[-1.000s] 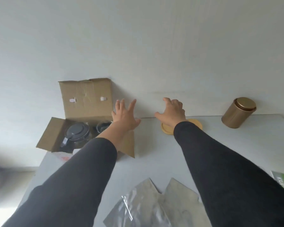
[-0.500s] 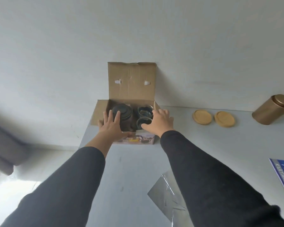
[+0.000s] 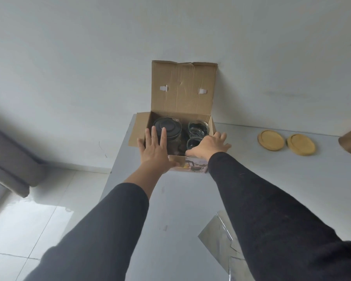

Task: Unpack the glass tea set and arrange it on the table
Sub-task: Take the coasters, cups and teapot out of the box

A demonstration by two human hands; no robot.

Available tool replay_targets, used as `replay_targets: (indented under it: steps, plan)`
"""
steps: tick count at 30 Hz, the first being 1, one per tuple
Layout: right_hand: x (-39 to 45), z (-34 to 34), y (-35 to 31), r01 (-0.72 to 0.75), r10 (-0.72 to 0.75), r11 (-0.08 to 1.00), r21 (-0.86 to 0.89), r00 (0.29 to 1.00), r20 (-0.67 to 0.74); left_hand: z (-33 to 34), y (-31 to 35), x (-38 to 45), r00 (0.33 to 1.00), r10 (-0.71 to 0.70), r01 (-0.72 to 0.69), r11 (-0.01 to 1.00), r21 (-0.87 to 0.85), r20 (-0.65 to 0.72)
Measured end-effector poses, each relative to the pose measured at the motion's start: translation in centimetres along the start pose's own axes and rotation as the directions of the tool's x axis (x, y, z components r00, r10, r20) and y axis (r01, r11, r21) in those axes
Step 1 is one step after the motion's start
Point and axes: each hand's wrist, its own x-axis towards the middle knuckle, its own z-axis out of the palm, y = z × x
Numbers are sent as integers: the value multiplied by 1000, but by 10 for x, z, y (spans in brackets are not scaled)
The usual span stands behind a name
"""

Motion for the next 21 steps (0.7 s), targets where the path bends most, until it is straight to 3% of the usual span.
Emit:
replay_targets:
  steps: [3, 7, 11, 14, 21]
  plan:
    - [-2, 3, 1, 10, -5, 999, 50, 993, -115, 0, -1, -1, 1000, 12, -12, 1000, -8, 0]
    - [-12, -2, 8, 144, -68, 966, 214, 943, -327, -3, -4, -3, 999, 33, -32, 999, -20, 29]
    - [-28, -17, 23, 287, -14, 740, 609, 911, -412, -12, -2, -5, 998, 45, -39, 992, -117, 49]
    - [-35, -24, 46, 353, 13, 672, 652, 873, -487, -21, 12, -3, 996, 84, -88, 987, -134, -33]
    - [-30, -32, 139, 328, 234, 641, 694, 778, -584, -35, 107, 1, 940, 215, -270, 943, -194, -264]
